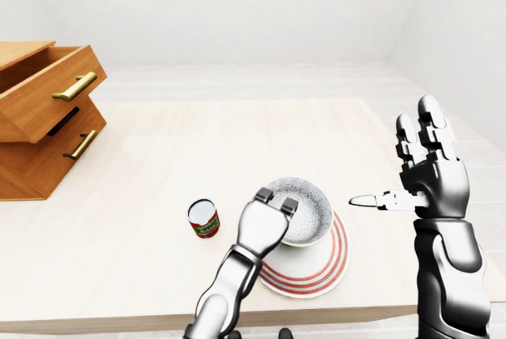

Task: Put the bowl on the plate.

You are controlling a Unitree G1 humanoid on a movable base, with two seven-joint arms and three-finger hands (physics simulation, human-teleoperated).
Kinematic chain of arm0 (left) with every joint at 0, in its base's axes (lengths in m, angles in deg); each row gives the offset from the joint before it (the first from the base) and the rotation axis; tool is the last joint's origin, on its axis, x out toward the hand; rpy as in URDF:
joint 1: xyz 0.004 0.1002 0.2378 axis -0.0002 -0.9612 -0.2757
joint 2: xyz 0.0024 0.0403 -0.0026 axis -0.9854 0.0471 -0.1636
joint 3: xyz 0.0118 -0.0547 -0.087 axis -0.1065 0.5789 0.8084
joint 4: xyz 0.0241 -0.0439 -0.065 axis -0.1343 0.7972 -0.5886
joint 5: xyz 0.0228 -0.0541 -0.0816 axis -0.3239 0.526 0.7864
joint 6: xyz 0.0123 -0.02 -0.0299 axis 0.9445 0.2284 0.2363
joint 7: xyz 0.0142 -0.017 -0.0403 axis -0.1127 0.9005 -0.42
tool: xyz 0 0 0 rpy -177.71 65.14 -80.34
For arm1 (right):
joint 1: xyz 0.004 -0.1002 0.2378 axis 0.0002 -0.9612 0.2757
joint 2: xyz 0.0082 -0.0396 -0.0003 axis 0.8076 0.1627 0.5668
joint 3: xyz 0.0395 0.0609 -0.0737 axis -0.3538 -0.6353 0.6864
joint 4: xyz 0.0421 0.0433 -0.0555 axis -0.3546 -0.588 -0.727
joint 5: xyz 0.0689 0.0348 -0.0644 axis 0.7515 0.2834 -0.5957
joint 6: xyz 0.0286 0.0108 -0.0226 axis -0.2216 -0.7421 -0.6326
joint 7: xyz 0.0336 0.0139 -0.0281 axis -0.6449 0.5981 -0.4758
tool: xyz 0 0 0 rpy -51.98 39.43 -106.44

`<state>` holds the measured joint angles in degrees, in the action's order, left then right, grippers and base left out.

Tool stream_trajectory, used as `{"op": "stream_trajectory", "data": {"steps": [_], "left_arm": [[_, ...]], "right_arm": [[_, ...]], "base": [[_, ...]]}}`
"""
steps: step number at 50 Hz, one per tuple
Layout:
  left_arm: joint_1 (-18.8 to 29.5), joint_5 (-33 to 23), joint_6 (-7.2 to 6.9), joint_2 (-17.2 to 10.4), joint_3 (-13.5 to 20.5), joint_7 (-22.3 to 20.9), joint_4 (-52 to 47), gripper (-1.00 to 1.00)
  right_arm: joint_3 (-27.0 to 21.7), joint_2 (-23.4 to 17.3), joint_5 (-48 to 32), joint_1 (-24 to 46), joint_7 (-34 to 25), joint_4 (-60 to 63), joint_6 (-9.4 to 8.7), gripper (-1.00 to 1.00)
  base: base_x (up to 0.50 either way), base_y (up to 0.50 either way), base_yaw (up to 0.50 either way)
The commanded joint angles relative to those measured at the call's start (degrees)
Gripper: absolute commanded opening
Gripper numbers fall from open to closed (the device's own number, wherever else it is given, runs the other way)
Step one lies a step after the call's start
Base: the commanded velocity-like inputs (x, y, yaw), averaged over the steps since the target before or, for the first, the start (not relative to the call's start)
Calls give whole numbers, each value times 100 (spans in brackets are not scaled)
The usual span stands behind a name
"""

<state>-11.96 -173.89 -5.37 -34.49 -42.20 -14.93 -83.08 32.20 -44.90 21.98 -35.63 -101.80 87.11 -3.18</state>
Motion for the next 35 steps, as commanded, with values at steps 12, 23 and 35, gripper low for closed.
{"op": "stream_trajectory", "data": {"steps": [12, 23, 35], "left_arm": [[-173, 411, 0, -81, 274, -500, -881, 57], [-386, 566, 0, -181, 355, -808, -1554, 64], [-766, 635, 0, -356, 370, -1086, -2405, 100]], "right_arm": [[32, 16, -14, -26, 16, 1, 0, 100], [45, 10, -39, -17, 29, 59, 0, 100], [73, 14, -69, 12, 44, 139, 0, 100]], "base": [[0, 0, 0], [0, 0, 0], [0, 0, 0]]}}
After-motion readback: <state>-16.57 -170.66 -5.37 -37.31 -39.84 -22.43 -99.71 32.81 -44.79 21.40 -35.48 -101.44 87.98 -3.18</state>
